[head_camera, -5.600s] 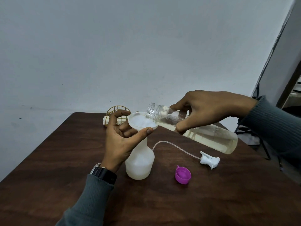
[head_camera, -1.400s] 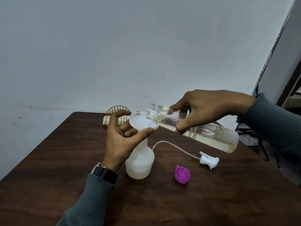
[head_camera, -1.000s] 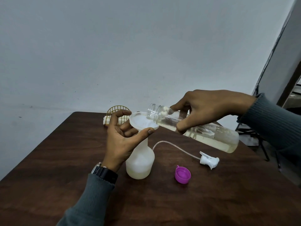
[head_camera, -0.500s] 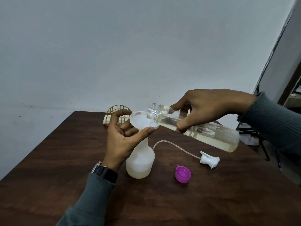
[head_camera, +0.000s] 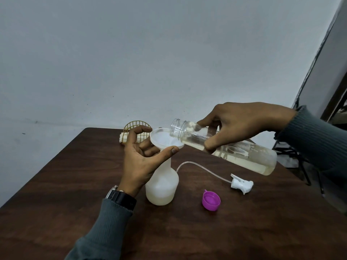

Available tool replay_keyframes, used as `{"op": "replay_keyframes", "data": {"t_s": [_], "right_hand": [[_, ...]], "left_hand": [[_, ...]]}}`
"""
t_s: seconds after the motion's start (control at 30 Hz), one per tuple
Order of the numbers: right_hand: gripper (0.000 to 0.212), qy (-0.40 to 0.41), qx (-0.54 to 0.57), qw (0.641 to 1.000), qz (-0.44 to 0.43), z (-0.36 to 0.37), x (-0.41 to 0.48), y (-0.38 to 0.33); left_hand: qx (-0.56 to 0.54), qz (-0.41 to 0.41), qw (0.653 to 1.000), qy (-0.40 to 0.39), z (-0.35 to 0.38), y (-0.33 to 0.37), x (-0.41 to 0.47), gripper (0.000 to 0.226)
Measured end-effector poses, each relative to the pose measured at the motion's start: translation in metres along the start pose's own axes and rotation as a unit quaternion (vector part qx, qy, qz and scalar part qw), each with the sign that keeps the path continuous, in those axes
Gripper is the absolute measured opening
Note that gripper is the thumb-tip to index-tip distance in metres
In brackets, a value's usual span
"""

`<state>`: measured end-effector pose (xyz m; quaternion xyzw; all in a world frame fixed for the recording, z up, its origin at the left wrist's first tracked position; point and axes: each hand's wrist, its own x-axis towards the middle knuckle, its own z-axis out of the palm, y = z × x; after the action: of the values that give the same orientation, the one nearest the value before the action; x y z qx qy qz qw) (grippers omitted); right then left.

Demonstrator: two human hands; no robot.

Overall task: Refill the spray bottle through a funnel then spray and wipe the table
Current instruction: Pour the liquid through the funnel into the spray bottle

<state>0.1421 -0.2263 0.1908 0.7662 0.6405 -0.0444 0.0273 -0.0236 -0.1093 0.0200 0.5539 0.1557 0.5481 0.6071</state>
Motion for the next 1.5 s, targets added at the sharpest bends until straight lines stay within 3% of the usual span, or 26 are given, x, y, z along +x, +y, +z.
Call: {"op": "replay_keyframes", "data": {"t_s": [1.33,1.5], "right_hand": [[0.063,0.004,0.014,1.000,-0.007,0.0006,0.0001,0.0018],[0.069,0.005,0.008,1.000,-0.003,0.0008,-0.0002,0.0006]], "left_hand": [[-0.001,0.006,1.000,-0.002,-0.0002,0.0004,-0.0003,0.081],[-0.002,0.006,1.000,-0.001,0.0003,0.0007,-0.0013,0.082]]}}
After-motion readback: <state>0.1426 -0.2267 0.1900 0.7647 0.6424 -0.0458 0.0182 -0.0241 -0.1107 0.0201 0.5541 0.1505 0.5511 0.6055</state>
